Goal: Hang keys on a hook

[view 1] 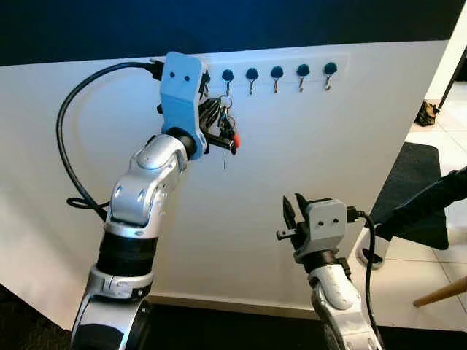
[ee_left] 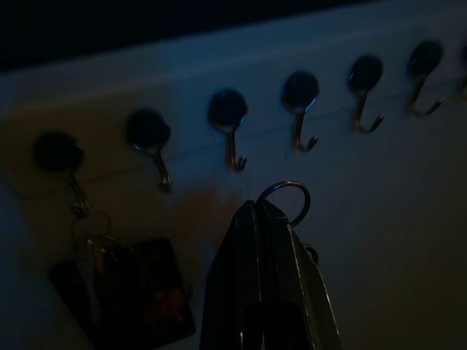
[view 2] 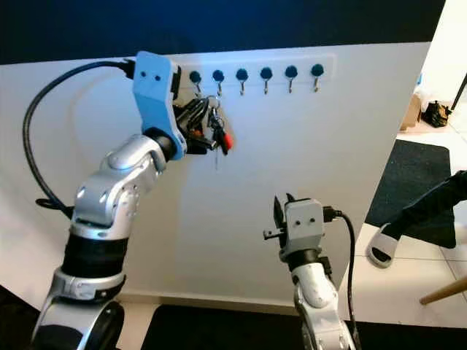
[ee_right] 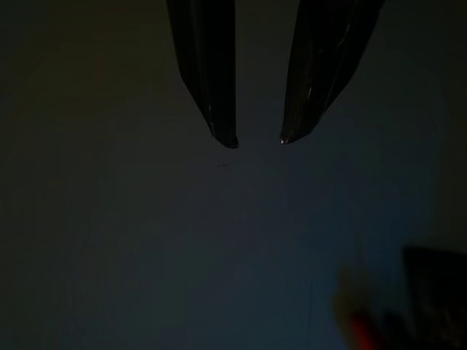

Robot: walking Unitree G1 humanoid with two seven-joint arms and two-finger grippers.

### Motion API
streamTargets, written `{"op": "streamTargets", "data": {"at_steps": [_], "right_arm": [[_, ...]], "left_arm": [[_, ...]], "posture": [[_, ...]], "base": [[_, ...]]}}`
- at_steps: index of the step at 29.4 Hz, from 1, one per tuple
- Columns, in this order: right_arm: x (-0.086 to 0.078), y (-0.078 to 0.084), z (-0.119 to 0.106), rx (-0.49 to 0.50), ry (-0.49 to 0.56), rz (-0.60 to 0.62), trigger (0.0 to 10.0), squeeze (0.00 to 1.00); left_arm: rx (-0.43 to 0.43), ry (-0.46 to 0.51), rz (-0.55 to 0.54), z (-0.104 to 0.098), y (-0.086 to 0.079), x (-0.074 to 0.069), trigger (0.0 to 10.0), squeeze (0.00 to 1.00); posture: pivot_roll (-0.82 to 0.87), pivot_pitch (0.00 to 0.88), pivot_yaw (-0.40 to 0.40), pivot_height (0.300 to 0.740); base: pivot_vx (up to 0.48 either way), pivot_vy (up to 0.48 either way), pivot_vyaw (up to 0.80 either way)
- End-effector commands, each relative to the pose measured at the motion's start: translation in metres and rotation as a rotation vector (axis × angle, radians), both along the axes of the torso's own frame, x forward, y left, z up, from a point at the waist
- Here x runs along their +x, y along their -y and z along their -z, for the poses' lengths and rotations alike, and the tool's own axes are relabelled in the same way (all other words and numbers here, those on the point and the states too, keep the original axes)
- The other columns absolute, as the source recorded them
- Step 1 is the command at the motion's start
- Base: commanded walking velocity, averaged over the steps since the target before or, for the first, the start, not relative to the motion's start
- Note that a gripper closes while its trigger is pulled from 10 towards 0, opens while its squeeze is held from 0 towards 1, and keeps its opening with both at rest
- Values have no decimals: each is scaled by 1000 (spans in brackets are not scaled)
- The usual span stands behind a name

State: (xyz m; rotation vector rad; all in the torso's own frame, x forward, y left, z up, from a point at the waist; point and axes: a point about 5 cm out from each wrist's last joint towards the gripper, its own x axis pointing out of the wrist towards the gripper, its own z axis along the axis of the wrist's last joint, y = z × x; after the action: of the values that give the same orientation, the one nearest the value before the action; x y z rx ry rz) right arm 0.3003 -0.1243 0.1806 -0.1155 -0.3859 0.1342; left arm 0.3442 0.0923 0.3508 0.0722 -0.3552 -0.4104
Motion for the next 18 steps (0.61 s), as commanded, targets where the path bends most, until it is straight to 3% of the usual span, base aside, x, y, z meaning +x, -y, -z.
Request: {"op": "streamTargets", "data": {"at_steps": [1,3,18], "right_arm": [[-1,0,-3,9,5,7,10000,0],[-2,1,-2,11,6,13,10000,0],[-4,0,1,9,-5,15,10000,0]], "left_arm": [[0,28,7,-7,2,0,10000,0],[-18,10,-13,-8,-1,7,10000,0],[-76,18,16,-20,3,13,10000,0]], "posture": [[41,175,131,740],[38,176,135,740],[32,171,138,740]], "base": [[0,0,0],[0,0,0],[0,0,0]]}}
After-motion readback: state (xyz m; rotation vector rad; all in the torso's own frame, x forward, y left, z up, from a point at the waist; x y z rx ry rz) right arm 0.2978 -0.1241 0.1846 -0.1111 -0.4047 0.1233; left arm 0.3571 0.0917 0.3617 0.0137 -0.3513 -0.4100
